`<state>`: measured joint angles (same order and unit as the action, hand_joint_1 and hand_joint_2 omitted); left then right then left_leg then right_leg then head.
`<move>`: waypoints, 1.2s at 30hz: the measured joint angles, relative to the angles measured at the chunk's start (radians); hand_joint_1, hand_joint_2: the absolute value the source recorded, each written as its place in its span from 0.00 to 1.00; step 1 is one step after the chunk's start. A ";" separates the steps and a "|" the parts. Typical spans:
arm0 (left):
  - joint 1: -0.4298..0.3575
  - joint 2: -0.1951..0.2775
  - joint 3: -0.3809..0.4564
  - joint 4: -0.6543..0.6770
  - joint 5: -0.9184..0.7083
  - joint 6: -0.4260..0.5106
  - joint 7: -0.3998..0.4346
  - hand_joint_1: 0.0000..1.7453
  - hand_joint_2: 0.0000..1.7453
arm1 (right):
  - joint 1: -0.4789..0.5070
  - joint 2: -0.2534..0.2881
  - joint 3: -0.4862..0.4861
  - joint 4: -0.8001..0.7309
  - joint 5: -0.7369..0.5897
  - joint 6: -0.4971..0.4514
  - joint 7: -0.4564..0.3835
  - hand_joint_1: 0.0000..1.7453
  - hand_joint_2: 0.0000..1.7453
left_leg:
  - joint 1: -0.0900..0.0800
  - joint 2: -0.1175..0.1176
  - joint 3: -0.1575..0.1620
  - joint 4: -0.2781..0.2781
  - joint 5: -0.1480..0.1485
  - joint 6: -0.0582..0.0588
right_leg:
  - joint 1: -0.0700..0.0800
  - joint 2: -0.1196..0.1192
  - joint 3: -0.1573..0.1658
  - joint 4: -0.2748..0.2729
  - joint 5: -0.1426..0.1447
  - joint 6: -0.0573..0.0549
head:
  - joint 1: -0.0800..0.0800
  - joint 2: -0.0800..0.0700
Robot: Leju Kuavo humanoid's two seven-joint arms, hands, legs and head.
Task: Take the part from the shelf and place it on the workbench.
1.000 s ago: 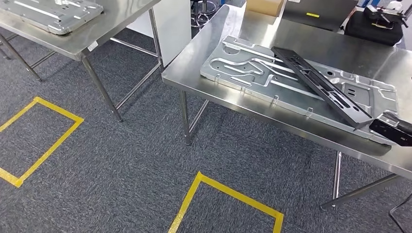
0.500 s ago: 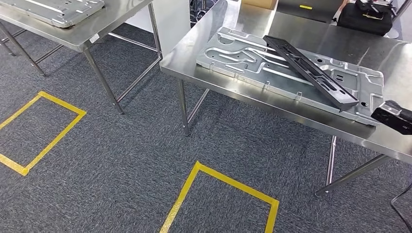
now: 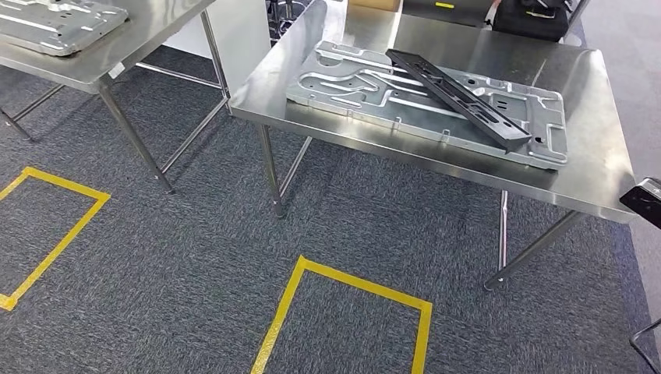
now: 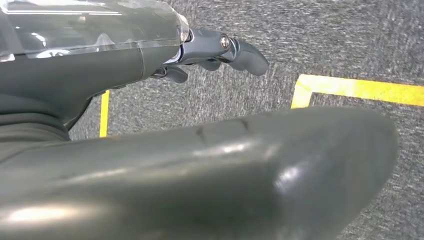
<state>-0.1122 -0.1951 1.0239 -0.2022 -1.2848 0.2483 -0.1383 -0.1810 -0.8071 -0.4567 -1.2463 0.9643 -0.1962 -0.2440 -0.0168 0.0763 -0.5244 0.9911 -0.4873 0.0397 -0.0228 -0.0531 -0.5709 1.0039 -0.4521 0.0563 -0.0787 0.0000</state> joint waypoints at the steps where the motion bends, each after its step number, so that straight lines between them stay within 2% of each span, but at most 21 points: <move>1: 0.000 0.000 0.000 0.000 0.000 0.000 0.001 0.00 0.00 | 0.024 0.013 -0.022 -0.006 -0.011 -0.004 -0.001 0.00 0.00 | -0.002 0.006 0.000 0.002 -0.002 -0.005 | 0.004 0.002 -0.001 -0.005 -0.003 -0.010 | 0.000 0.000; 3: 0.001 0.000 0.000 0.000 0.000 0.000 0.002 0.00 0.00 | 0.077 0.048 -0.075 -0.020 -0.038 -0.006 -0.012 0.00 0.00 | -0.001 0.013 0.002 0.007 -0.009 -0.016 | 0.002 0.020 -0.004 -0.005 -0.001 -0.023 | 0.000 0.000; 5: 0.001 0.000 0.000 0.000 0.001 0.000 0.003 0.00 0.00 | 0.121 0.099 -0.137 -0.034 -0.057 -0.008 -0.040 0.00 0.00 | 0.002 -0.014 -0.013 0.045 -0.041 -0.028 | -0.003 0.034 -0.004 -0.007 0.002 -0.035 | 0.000 0.000; 8: 0.007 -0.001 0.001 0.000 0.005 0.003 0.004 0.00 0.00 | 0.163 0.210 -0.227 -0.046 -0.065 -0.008 -0.103 0.00 0.00 | 0.008 -0.060 -0.094 0.228 -0.134 -0.036 | -0.003 0.060 -0.010 -0.007 0.006 -0.046 | 0.000 0.000; 9: 0.009 -0.001 0.001 0.000 0.006 0.005 0.005 0.00 0.00 | 0.175 0.251 -0.254 -0.045 -0.068 -0.005 -0.120 0.00 0.00 | 0.009 -0.064 -0.116 0.277 -0.148 -0.037 | -0.002 0.071 -0.011 -0.007 0.006 -0.047 | 0.000 0.000; 10: 0.011 -0.001 0.001 0.000 0.007 0.006 0.006 0.00 0.00 | 0.184 0.294 -0.283 -0.042 -0.073 0.001 -0.137 0.00 0.00 | 0.009 -0.066 -0.123 0.291 -0.141 -0.035 | -0.001 0.084 -0.012 -0.006 0.007 -0.047 | 0.000 0.000; 11: 0.012 -0.001 0.001 0.000 0.008 0.007 0.008 0.00 0.00 | 0.190 0.335 -0.310 -0.035 -0.080 0.009 -0.153 0.00 0.00 | 0.009 -0.069 -0.110 0.264 -0.116 -0.032 | 0.000 0.098 -0.012 -0.006 0.007 -0.047 | 0.000 0.000; 12: 0.012 -0.001 0.002 0.000 0.008 0.008 0.010 0.00 0.00 | 0.193 0.375 -0.336 -0.022 -0.090 0.021 -0.172 0.00 0.00 | 0.009 -0.079 -0.080 0.201 -0.078 -0.028 | 0.000 0.111 -0.011 -0.005 0.008 -0.046 | 0.000 0.000; 14: 0.012 0.000 0.002 0.000 0.008 0.011 0.016 0.00 0.00 | 0.192 0.451 -0.389 0.033 -0.106 0.045 -0.213 0.00 0.00 | 0.011 -0.133 -0.015 0.064 -0.021 -0.018 | 0.001 0.137 -0.010 -0.005 0.010 -0.042 | 0.000 0.000; 16: 0.010 0.000 0.001 0.000 0.004 0.012 0.022 0.00 0.00 | 0.187 0.516 -0.439 0.127 -0.119 0.060 -0.247 0.00 0.00 | 0.010 -0.164 0.009 0.007 -0.009 -0.013 | -0.002 0.159 -0.016 -0.006 0.016 -0.031 | 0.000 0.000; 18: 0.006 -0.001 0.000 0.000 -0.005 0.013 0.028 0.00 0.00 | 0.182 0.562 -0.487 0.259 -0.138 0.057 -0.273 0.00 0.00 | 0.010 -0.142 0.013 -0.004 -0.002 -0.006 | -0.006 0.180 -0.020 -0.013 0.024 -0.017 | 0.000 0.000; 20: 0.001 -0.002 -0.001 0.000 -0.015 0.013 0.030 0.00 0.00 | 0.173 0.603 -0.544 0.418 -0.173 0.055 -0.284 0.00 0.00 | 0.016 -0.116 0.021 -0.026 0.013 0.007 | -0.002 0.153 -0.032 0.005 0.009 -0.008 | 0.000 0.000; 22: -0.001 -0.002 -0.004 0.000 -0.025 0.011 0.031 0.00 0.00 | 0.155 0.652 -0.604 0.572 -0.215 0.066 -0.260 0.00 0.00 | 0.018 -0.088 0.023 -0.039 0.022 0.013 | 0.000 0.094 -0.077 0.100 -0.051 -0.002 | 0.000 0.000; 24: 0.000 -0.001 -0.009 0.000 -0.032 0.006 0.032 0.00 0.00 | 0.141 0.706 -0.655 0.698 -0.248 0.082 -0.197 0.00 0.00 | 0.015 -0.064 0.019 -0.037 0.022 0.012 | -0.002 0.066 -0.133 0.222 -0.105 0.004 | 0.000 0.000; 25: 0.000 -0.001 -0.011 0.000 -0.034 0.003 0.033 0.00 0.00 | 0.139 0.735 -0.675 0.753 -0.258 0.088 -0.154 0.00 0.00 | 0.015 -0.053 0.017 -0.035 0.020 0.011 | -0.004 0.061 -0.142 0.247 -0.108 0.006 | 0.000 0.000; 26: -0.001 0.000 -0.013 0.000 -0.035 -0.002 0.033 0.00 0.00 | 0.137 0.763 -0.690 0.800 -0.264 0.091 -0.111 0.00 0.00 | 0.014 -0.044 0.015 -0.031 0.019 0.008 | -0.006 0.057 -0.130 0.231 -0.093 0.007 | 0.000 0.000; 29: -0.009 0.000 -0.017 0.000 -0.032 -0.018 0.038 0.00 0.00 | 0.125 0.827 -0.722 0.899 -0.263 0.089 0.021 0.00 0.00 | 0.011 -0.026 0.009 -0.014 0.013 -0.002 | -0.006 0.044 -0.016 0.044 -0.017 -0.002 | 0.000 0.000; 31: -0.013 0.000 -0.018 0.000 -0.023 -0.029 0.043 0.00 0.00 | 0.112 0.859 -0.738 0.939 -0.250 0.082 0.112 0.00 0.50 | 0.010 -0.021 0.008 -0.005 0.010 -0.012 | 0.002 0.040 0.016 -0.011 -0.003 -0.019 | 0.000 0.000; 33: -0.012 0.000 -0.017 0.000 -0.012 -0.036 0.047 0.00 0.00 | 0.102 0.892 -0.748 0.970 -0.233 0.070 0.184 0.00 1.00 | 0.010 -0.020 0.007 -0.003 0.011 -0.025 | 0.005 0.042 0.013 -0.011 0.002 -0.034 | 0.000 0.000; 34: -0.011 0.000 -0.016 0.000 -0.008 -0.038 0.048 0.00 0.00 | 0.099 0.907 -0.750 0.981 -0.225 0.064 0.206 0.00 1.00 | 0.012 -0.025 0.005 0.001 0.006 -0.031 | 0.004 0.042 0.011 -0.015 0.007 -0.040 | 0.000 0.000; 36: -0.006 0.000 -0.015 0.000 -0.004 -0.041 0.049 0.00 0.00 | 0.092 0.933 -0.753 0.999 -0.207 0.058 0.225 0.00 0.50 | 0.016 -0.045 -0.016 0.053 -0.044 -0.045 | 0.000 0.042 0.002 -0.021 0.020 -0.055 | 0.000 0.000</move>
<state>-0.1184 -0.1949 1.0092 -0.2022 -1.2885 0.2072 -0.0892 -0.0892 0.1261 -1.2099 -0.2471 0.7570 -0.1379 -0.0192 -0.0010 0.0315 -0.5406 1.0445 -0.5313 -0.0051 -0.0227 -0.0110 -0.5689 0.9828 -0.4325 0.0014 -0.0786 0.0000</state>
